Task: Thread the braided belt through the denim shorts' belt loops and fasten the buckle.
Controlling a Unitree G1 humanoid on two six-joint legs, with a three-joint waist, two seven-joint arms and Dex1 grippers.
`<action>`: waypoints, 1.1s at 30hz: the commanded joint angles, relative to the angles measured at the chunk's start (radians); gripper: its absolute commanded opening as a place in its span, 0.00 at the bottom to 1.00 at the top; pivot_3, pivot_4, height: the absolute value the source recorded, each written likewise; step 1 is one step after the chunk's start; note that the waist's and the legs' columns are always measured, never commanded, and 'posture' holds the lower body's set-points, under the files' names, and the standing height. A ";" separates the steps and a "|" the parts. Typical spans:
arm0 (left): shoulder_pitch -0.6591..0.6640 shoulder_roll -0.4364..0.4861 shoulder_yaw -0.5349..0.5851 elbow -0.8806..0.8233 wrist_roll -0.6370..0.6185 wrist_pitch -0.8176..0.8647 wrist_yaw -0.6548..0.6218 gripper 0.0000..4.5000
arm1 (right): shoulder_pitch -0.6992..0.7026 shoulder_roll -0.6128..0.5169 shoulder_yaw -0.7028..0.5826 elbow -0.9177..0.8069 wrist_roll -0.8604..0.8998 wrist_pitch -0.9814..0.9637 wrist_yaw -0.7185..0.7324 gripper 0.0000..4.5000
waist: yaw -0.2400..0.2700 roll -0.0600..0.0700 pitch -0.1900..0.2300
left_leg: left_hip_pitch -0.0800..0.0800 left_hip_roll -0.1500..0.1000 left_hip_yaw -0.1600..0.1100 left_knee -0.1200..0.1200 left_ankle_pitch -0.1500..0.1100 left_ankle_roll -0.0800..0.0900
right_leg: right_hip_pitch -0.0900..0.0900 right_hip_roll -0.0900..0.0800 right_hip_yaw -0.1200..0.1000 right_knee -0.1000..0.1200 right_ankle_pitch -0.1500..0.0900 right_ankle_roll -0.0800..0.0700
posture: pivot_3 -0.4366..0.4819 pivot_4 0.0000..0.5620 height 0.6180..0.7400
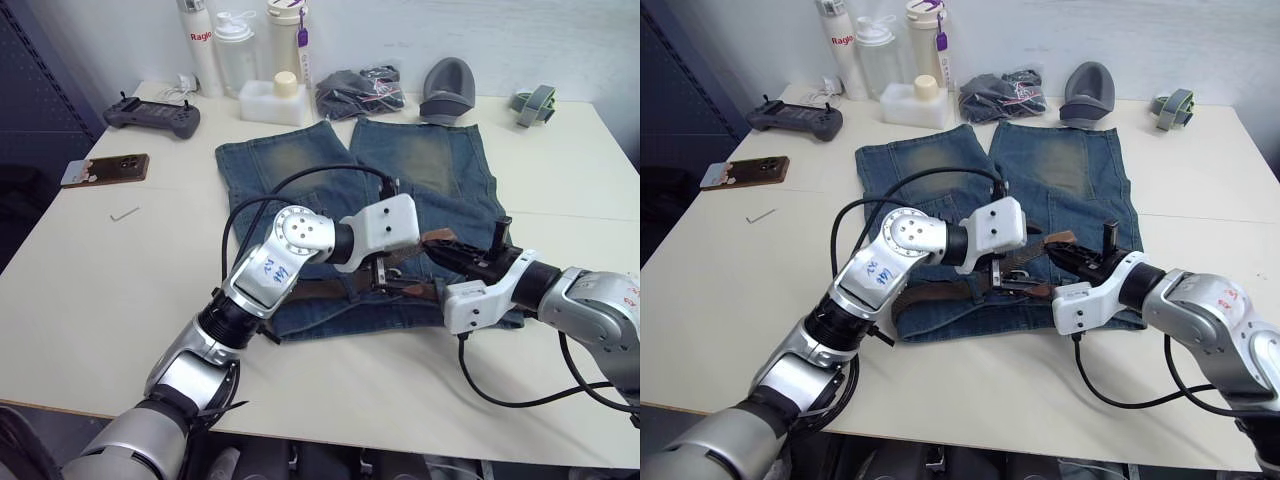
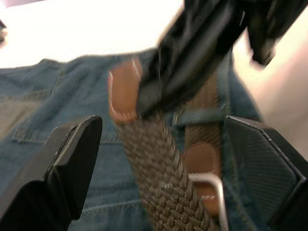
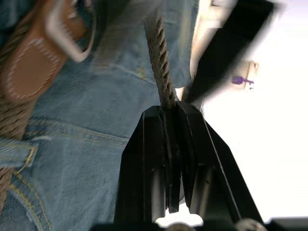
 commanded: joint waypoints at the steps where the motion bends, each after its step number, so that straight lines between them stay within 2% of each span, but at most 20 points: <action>1: -0.005 -0.003 -0.034 0.009 0.065 -0.068 0.037 0.79 | -0.002 0.008 -0.045 -0.064 0.035 0.040 0.021 0.00 | 0.001 0.000 0.000 | 0.000 0.000 0.000 0.000 0.000 0.000 | 0.000 0.000 0.000 0.000 0.000 0.000 | 0.48 0.27 0.31; 7: -0.007 -0.056 0.011 0.037 0.061 -0.070 0.093 0.17 | 0.028 0.027 -0.055 -0.110 0.058 0.099 0.052 0.00 | 0.002 0.000 0.000 | 0.000 0.000 0.000 0.000 0.000 0.000 | 0.000 0.000 0.000 0.000 0.000 0.000 | 0.48 0.27 0.31; 9: -0.014 -0.055 0.019 0.047 0.065 -0.084 0.098 0.01 | 0.046 0.033 -0.058 -0.122 0.054 0.115 0.057 0.00 | 0.004 0.000 0.000 | 0.000 0.000 0.000 0.000 0.000 0.000 | 0.000 0.000 0.000 -0.001 0.000 0.000 | 0.48 0.27 0.31; 11: -0.014 -0.049 0.027 0.053 0.061 -0.082 0.091 0.01 | 0.056 0.040 -0.062 -0.129 0.051 0.127 0.058 0.00 | 0.003 0.000 0.000 | 0.000 0.000 0.000 0.000 0.000 0.000 | 0.000 0.000 0.000 -0.001 0.000 0.000 | 0.48 0.27 0.31; 14: 0.003 -0.034 0.058 0.051 0.027 -0.047 0.070 0.01 | 0.074 0.078 -0.106 -0.161 0.222 0.236 0.114 0.00 | 0.003 0.000 0.000 | 0.000 0.000 0.000 0.000 0.000 0.000 | 0.000 0.000 0.000 -0.001 0.000 0.000 | 0.48 0.27 0.31; 15: 0.005 -0.029 0.070 0.052 0.017 -0.037 0.064 0.00 | 0.074 0.083 -0.121 -0.167 0.253 0.262 0.124 0.19 | 0.002 0.000 0.000 | 0.000 0.000 0.000 0.000 0.000 0.000 | 0.000 0.000 0.000 -0.001 0.000 0.000 | 0.48 0.27 0.31; 17: 0.012 -0.018 0.104 0.054 -0.026 -0.003 0.036 0.00 | 0.080 0.082 -0.142 -0.175 0.296 0.300 0.149 0.33 | 0.000 0.000 0.000 | 0.000 0.000 0.000 0.000 0.000 0.000 | 0.000 0.000 0.000 -0.001 0.000 0.000 | 0.48 0.27 0.31; 19: 0.015 -0.037 0.218 0.034 -0.177 0.123 -0.009 0.00 | 0.098 0.087 -0.157 -0.197 0.335 0.340 0.164 0.58 | -0.001 0.000 0.000 | 0.000 0.000 0.000 0.000 0.000 0.000 | 0.000 0.000 0.000 -0.001 0.000 0.000 | 0.48 0.27 0.31; 20: 0.015 -0.023 0.253 0.032 -0.213 0.136 -0.032 0.00 | 0.114 0.096 -0.161 -0.216 0.349 0.361 0.166 0.63 | -0.001 0.000 0.000 | 0.000 0.000 0.000 -0.001 0.000 0.000 | 0.000 0.000 0.000 -0.001 0.000 0.000 | 0.48 0.27 0.31; 24: 0.021 0.051 0.320 0.031 -0.276 0.174 -0.077 0.00 | 0.198 0.147 -0.113 -0.279 0.329 0.410 0.132 0.99 | 0.000 0.000 0.000 | 0.000 0.000 -0.001 -0.001 0.000 0.000 | 0.001 0.000 -0.001 -0.002 0.000 0.000 | 0.48 0.27 0.31; 26: 0.035 0.084 0.309 0.025 -0.277 0.156 -0.096 0.00 | 0.240 0.199 -0.063 -0.268 0.289 0.422 0.084 0.99 | 0.000 0.000 0.000 | 0.000 0.000 -0.001 -0.002 0.000 0.000 | 0.001 0.000 -0.001 -0.002 0.000 0.000 | 0.48 0.27 0.31; 28: 0.036 0.082 0.321 0.027 -0.300 0.174 -0.093 0.00 | 0.264 0.200 -0.003 -0.238 0.186 0.384 0.051 0.99 | 0.002 0.000 0.000 | 0.001 0.000 -0.001 -0.002 0.000 0.000 | 0.001 0.000 -0.001 -0.002 0.000 0.000 | 0.48 0.27 0.31; 33: 0.045 0.106 0.288 0.028 -0.273 0.144 -0.088 0.00 | 0.242 0.254 0.050 -0.174 0.081 0.387 -0.041 0.99 | 0.000 0.000 0.000 | 0.001 0.000 -0.001 -0.001 0.000 0.000 | 0.001 0.000 0.000 -0.002 0.000 0.000 | 0.48 0.27 0.31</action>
